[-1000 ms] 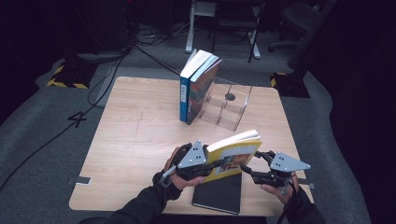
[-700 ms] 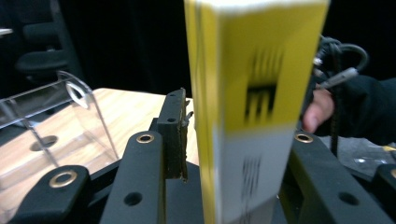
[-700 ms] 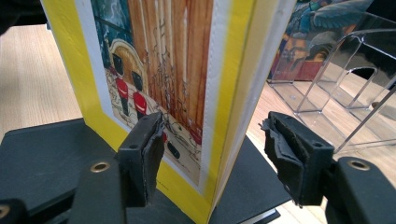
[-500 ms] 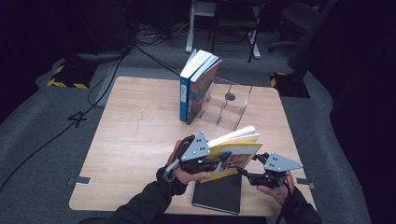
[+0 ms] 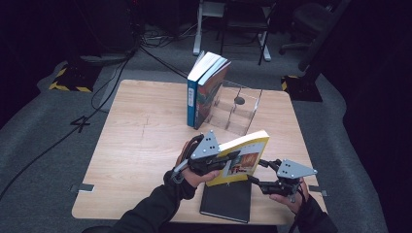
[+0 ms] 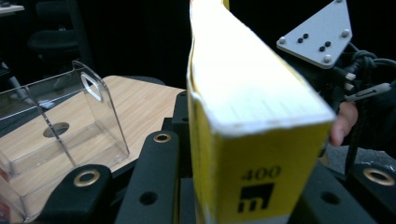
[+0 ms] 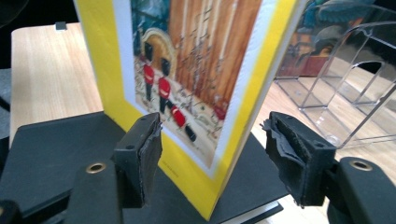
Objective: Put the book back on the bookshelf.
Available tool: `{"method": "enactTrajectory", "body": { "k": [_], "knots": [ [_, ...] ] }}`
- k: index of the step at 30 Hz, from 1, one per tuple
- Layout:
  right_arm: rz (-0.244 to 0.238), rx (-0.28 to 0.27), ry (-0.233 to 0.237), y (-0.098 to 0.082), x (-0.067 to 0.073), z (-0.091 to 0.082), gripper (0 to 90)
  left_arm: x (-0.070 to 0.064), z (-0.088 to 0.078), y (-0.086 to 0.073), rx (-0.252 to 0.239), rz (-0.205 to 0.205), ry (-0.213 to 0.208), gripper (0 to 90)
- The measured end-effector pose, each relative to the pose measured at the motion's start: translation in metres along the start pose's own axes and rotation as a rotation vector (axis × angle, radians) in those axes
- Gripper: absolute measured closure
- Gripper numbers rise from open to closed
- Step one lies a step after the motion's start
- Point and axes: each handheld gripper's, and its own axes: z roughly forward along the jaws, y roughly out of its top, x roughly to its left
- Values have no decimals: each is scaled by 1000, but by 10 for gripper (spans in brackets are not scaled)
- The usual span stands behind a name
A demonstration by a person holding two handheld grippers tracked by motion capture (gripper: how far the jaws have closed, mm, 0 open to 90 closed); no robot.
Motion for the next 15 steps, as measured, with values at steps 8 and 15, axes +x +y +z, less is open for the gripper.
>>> {"method": "enactTrajectory", "body": {
  "k": [8,15],
  "knots": [
    [-16,55,-9,-5,3,-3,338,2,-2,8,-14,35,34,749],
    [5,63,-21,-11,-1,-8,331,16,-8,17,-30,35,111,749]
  ]
}}
